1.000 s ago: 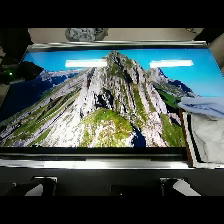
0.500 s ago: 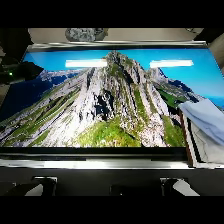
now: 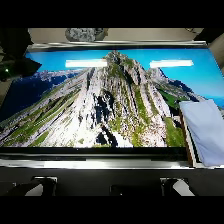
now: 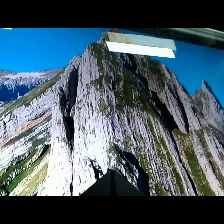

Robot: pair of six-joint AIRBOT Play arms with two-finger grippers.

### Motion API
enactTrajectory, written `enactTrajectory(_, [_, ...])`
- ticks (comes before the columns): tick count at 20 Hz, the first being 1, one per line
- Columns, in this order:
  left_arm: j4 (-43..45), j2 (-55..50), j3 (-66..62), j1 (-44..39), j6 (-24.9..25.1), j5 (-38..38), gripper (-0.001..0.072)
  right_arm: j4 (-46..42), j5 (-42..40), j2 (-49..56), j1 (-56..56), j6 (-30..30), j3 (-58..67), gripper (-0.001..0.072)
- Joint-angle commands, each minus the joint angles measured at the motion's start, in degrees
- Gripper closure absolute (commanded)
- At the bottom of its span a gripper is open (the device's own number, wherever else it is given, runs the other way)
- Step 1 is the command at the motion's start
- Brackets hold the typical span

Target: Fold the shirts.

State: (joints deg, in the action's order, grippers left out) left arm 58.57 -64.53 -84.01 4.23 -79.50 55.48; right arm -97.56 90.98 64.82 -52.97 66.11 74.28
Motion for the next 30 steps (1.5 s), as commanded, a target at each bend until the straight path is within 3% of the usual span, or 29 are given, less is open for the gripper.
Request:
enactTrajectory(1, [0.57, -0.44, -5.92, -0.02, 0.00, -0.07, 0.0684, -0.31, -18.93, -0.28, 1.46, -3.96, 15.04, 0.0029])
enactTrajectory(2, [3.02, -1.29, -8.59, -0.37, -0.33, -0.02, 0.0685, -0.15, -25.09, -0.26, 4.28, -3.98, 19.37, 0.0034])
enactTrajectory(4, [15.82, -4.31, -12.92, -2.40, -6.69, 1.57, 0.0685, -0.22, -33.03, -0.17, 14.21, -5.22, 23.67, 0.0048])
enactTrajectory(5, [25.24, -6.36, -14.10, -4.31, -10.45, 4.96, 0.0685, -0.22, -33.16, 0.04, 20.39, -5.49, 23.67, 0.0048])
enactTrajectory(7, [38.36, -10.47, -13.49, -7.93, -13.77, 15.34, 0.0676, -0.20, -25.33, 3.08, 34.03, -2.38, 23.58, 0.0049])
enactTrajectory(8, [39.15, -12.33, -12.15, -8.79, -13.75, 21.07, 0.0559, 0.72, -19.15, 5.62, 39.04, -0.46, 23.21, 0.0050])
enactTrajectory(9, [38.38, -13.99, -9.79, -9.40, -14.10, 27.87, 0.0239, 3.43, -12.90, 9.11, 42.95, -0.63, 22.36, 0.0049])
enactTrajectory(10, [37.31, -14.75, -6.38, -9.97, -14.60, 33.46, 0.0026, 8.24, -6.03, 12.50, 45.11, -1.97, 21.27, 0.0047])
enactTrajectory(12, [34.84, -12.09, 4.17, -11.34, -14.32, 35.06, 0.0024, 18.45, 5.09, 18.34, 47.41, -5.03, 18.97, 0.0048])
enactTrajectory(16, [34.42, -0.48, 19.37, -13.31, -21.68, 21.29, 0.0026, 15.67, 2.08, 19.34, 51.52, -5.27, 17.77, 0.0048])
enactTrajectory(30, [34.42, 0.44, 19.23, -13.25, -21.49, 21.46, 0.0025, 16.26, 2.10, 19.34, 51.34, -5.05, 17.77, 0.0047])
